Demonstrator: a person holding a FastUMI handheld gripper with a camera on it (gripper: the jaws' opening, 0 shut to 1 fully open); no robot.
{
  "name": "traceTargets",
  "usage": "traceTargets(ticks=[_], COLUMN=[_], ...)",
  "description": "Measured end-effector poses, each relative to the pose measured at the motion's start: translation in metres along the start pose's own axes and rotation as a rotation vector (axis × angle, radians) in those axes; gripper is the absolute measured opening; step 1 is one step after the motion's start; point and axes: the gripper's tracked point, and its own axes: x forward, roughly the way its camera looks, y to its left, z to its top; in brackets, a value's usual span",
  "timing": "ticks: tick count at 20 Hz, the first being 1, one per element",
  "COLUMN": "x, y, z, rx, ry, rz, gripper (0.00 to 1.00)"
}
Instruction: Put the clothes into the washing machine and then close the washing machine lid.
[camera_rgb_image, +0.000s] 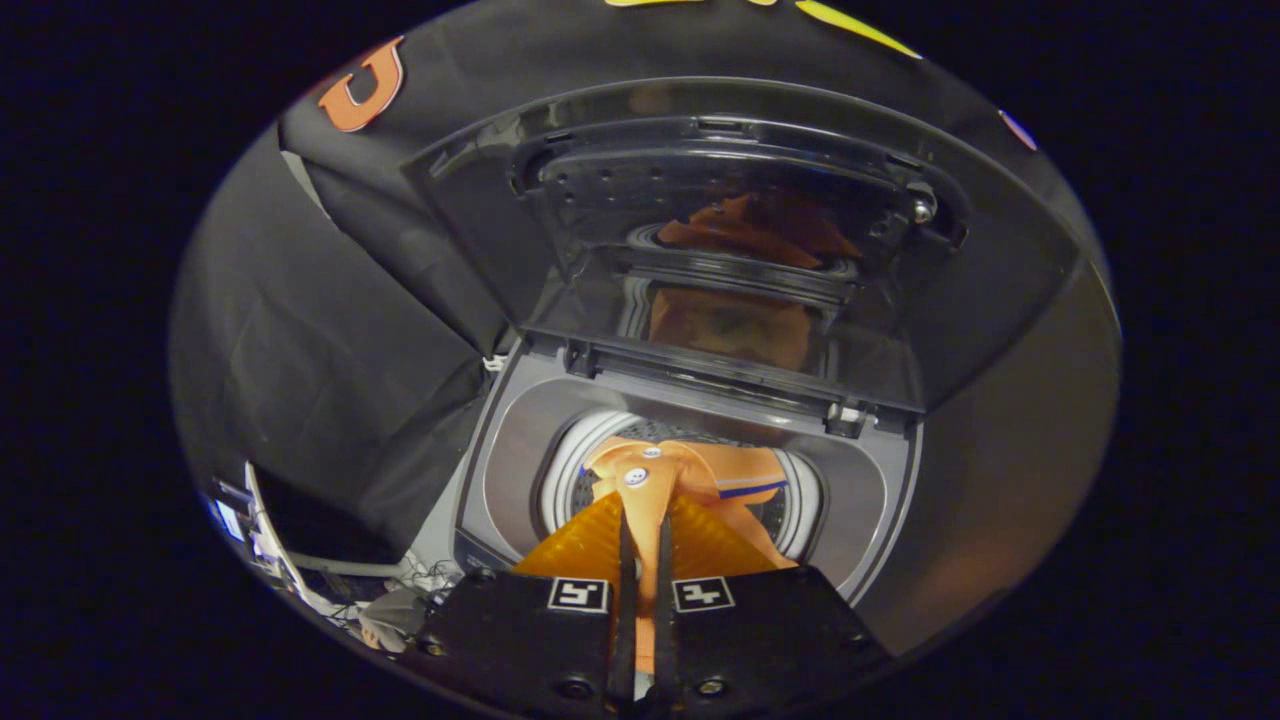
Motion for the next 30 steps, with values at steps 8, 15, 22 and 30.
traceTargets(ticks=[8,15,22,30], x=[-0.005,-0.019,-0.023,-0.039], y=[-0.001,-0.010,-0.017,-0.020], z=[-0.009,0.003,-0.002,0.006], rx=[0.015,-0.023,0.006,0.012], ry=[0.018,-0.087,-0.092,-0.166], rz=[0.017,-0.039,-0.058,-0.074], gripper=[0.29,0.91,0.91,0.91])
